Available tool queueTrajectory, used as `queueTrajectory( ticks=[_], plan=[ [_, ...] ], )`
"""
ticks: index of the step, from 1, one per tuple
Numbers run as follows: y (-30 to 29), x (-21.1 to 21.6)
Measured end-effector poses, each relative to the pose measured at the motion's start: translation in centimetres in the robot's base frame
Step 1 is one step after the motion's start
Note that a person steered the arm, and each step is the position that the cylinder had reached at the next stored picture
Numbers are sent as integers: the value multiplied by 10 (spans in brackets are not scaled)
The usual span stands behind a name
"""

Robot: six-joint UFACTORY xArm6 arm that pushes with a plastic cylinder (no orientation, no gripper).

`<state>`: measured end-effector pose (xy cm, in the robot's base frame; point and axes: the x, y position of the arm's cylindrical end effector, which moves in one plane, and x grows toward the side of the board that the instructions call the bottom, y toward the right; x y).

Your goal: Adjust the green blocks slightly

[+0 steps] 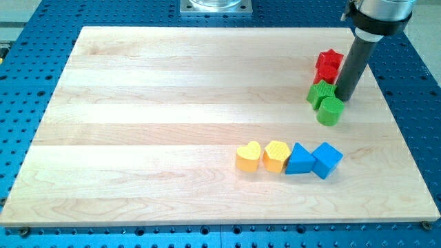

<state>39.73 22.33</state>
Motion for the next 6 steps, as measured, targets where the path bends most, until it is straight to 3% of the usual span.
queueTrajectory(
  ticks=[1,3,4,6],
  plan=[
    [51,15],
    [56,121],
    [39,101],
    [-14,100]
  ],
)
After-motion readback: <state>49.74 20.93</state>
